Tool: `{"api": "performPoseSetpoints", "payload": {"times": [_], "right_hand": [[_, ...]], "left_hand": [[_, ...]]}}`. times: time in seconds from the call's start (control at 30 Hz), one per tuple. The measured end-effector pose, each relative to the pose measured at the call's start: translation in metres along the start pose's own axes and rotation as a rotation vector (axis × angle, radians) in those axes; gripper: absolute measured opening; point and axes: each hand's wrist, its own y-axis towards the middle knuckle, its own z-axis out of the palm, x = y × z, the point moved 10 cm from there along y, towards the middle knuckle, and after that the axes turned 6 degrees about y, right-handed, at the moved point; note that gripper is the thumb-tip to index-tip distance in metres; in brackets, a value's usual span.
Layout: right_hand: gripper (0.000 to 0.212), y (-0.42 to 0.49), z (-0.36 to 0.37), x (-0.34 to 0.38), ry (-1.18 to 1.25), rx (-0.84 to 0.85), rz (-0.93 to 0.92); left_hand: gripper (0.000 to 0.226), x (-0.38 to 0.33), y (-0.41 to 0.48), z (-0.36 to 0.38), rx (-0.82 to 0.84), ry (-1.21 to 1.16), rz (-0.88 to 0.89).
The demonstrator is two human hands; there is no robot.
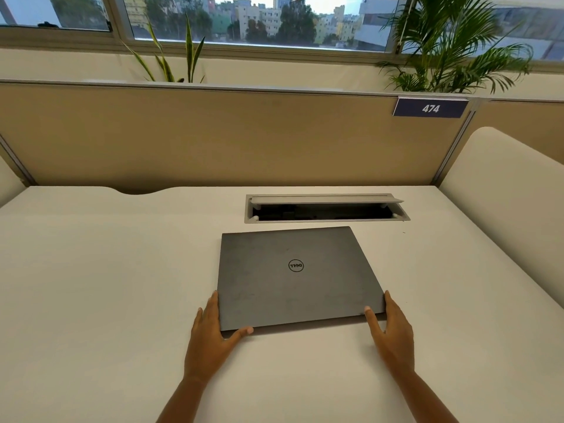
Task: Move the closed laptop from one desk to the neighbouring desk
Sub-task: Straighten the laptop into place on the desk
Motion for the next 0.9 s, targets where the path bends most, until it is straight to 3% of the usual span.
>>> {"api": "performPoseSetpoints", "payload": {"times": [0.37,0.53,0.7,0.9], "right_hand": [[0.051,-0.003,0.000,-0.003,0.105,-0.055,0.049],[0.053,-0.007,0.001,-0.001,0.096,-0.052,0.041],[0.057,-0.007,0.001,0.000,0.094,-0.032,0.029],[0.038,-0.009,-0.008,-0.013,0.101,-0.161,0.088]], "left_hand": [[0.097,-0.009,0.010,-0.002,0.097,0.061,0.096],[0.109,-0.010,0.018,-0.007,0.099,0.065,0.108],[0.103,-0.006,0.017,-0.008,0.075,0.039,0.066],[0.087,0.014,0.000,-0.011,-0.005,0.003,-0.079]]}}
